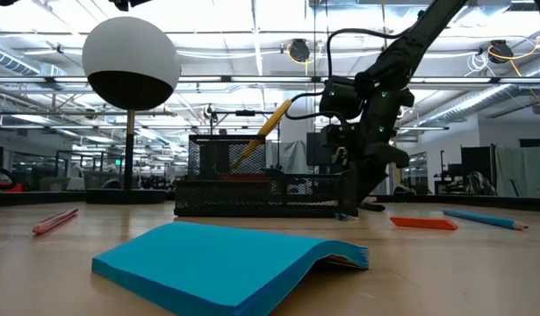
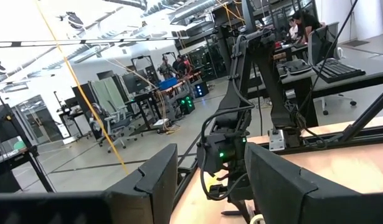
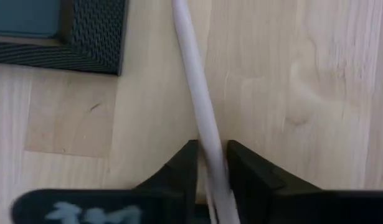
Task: Pick and place office supplies into organizer
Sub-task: Put the light pink pen into the desk organizer
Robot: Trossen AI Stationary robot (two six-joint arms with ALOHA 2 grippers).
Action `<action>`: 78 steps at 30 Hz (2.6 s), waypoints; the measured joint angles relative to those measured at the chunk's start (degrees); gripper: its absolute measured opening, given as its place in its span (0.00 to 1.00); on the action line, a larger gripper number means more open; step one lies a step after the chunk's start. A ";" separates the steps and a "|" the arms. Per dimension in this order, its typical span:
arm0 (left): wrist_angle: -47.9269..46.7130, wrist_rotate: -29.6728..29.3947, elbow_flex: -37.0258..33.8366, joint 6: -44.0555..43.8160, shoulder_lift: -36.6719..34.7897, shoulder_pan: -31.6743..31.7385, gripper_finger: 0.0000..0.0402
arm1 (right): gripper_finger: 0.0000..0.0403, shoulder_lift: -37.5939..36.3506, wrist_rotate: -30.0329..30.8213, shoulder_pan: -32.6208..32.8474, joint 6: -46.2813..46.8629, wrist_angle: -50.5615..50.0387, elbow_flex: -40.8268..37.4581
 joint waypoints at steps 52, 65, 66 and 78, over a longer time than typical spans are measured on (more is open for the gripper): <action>-0.11 0.00 0.00 0.00 0.01 0.00 0.46 | 0.05 -0.24 18.90 6.89 -0.66 -28.01 27.05; -0.61 -0.02 0.00 -1.68 0.00 0.00 0.46 | 0.05 -12.84 22.93 10.79 -0.19 -28.08 28.51; -0.59 0.00 0.00 -2.19 0.02 0.01 0.46 | 0.05 -13.81 22.96 11.35 -0.19 -27.55 28.52; -2.44 5.59 0.34 -3.07 2.27 4.63 0.46 | 0.05 -18.14 22.38 18.56 -0.01 -17.19 28.52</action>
